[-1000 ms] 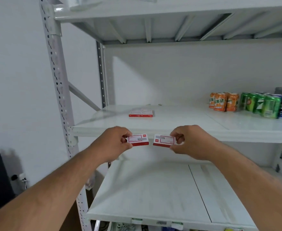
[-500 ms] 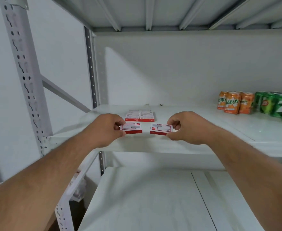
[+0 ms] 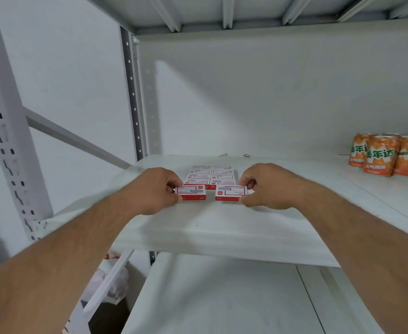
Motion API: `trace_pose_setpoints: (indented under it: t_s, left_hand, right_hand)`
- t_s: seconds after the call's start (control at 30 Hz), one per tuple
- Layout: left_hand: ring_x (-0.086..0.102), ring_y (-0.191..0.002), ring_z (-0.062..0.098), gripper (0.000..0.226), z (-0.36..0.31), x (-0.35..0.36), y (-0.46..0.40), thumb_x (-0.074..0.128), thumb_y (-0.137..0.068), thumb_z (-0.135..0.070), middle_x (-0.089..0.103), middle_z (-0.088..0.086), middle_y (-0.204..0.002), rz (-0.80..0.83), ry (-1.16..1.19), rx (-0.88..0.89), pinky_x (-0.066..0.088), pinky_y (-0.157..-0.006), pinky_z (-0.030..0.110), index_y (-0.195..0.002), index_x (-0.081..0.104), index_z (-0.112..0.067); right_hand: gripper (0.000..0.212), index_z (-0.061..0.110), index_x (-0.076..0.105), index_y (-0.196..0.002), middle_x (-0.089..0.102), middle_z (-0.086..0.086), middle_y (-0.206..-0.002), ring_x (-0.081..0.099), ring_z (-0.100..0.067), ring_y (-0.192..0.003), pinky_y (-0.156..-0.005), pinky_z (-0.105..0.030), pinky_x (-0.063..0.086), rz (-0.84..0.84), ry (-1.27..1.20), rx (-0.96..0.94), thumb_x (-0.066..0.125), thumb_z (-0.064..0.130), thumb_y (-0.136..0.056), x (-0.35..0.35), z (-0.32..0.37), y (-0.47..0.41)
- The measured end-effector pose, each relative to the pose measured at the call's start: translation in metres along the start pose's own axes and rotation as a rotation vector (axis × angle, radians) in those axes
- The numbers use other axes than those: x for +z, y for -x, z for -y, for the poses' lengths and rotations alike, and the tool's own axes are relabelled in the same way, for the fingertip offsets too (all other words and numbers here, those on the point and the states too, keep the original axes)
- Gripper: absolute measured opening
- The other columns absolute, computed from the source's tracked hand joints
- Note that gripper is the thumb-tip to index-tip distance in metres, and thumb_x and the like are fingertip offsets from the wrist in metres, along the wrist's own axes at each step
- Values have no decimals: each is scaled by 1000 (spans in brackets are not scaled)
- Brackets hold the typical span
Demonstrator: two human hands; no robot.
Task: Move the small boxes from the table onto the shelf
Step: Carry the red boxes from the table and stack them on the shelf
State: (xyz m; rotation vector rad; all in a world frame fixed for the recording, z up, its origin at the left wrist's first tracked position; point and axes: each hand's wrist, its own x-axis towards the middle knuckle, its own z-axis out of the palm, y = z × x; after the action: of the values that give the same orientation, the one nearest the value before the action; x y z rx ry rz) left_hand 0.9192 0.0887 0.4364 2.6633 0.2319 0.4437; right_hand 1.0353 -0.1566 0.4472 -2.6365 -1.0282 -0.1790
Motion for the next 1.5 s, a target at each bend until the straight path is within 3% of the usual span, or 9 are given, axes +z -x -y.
trace_pose_setpoints:
  t_s: [0.1,0.2,0.37,0.47,0.67,0.83,1.0,1.33,1.5]
  left_hand:
    - [69,-91,21,20,5,1,-12,72,-82,-16,74,0,-95,22,-10,29,57,-76,34,-101,72,-23]
    - [69,-87,19,22,9,2,-22,72,-82,-19,73,-2,-92,56,1,43,54,-63,26,-103,73,-25]
    - [68,-87,16,22,17,6,-33,72,-81,-25,73,-5,-92,86,-19,85,57,-82,36,-103,74,-27]
    - [68,-88,17,22,20,7,-36,71,-82,-26,73,-5,-92,94,-34,110,57,-83,37,-103,75,-29]
    - [66,-88,12,24,23,8,-42,69,-83,-28,71,-8,-94,97,-73,152,55,-84,32,-107,75,-28]
    - [64,-89,13,22,23,10,-48,68,-84,-31,69,-6,-99,90,-133,182,53,-84,30,-105,75,-26]
    - [63,-88,9,21,24,13,-53,68,-84,-34,66,-10,-102,91,-135,186,49,-78,21,-104,75,-28]
    - [59,-79,7,22,21,14,-54,69,-85,-35,58,-14,-84,47,-129,178,38,-61,8,-103,75,-25]
    - [62,-85,9,25,20,14,-54,70,-84,-37,64,-10,-97,58,-138,160,47,-73,18,-105,74,-25]
  right_hand:
    - [33,29,68,-107,60,17,-96,60,-8,-89,-81,-32,55,5,6,11,78,38,-76,3,0,-14]
    - [30,31,68,-104,58,17,-88,56,-3,-77,-66,-25,46,10,13,29,78,39,-76,7,0,-25]
    - [30,33,70,-104,64,15,-91,62,-4,-79,-69,-25,51,35,5,73,77,40,-76,12,3,-36]
    - [27,33,71,-102,63,14,-93,61,-6,-83,-76,-28,54,41,36,76,75,42,-77,15,5,-38]
    - [35,29,71,-113,58,19,-92,57,-2,-78,-66,-20,44,31,13,89,75,39,-80,17,6,-39]
    - [29,26,74,-109,59,18,-97,62,-7,-85,-79,-27,55,7,6,81,75,37,-82,17,10,-36]
    - [30,28,74,-107,54,21,-91,56,0,-81,-66,-15,43,-14,7,75,76,42,-81,21,9,-38]
    - [22,25,77,-102,63,15,-93,62,-5,-86,-75,-21,52,-25,-12,104,75,34,-82,22,9,-39]
    - [25,26,76,-104,61,16,-94,60,-3,-85,-72,-18,49,-32,-5,106,76,37,-82,21,10,-36]
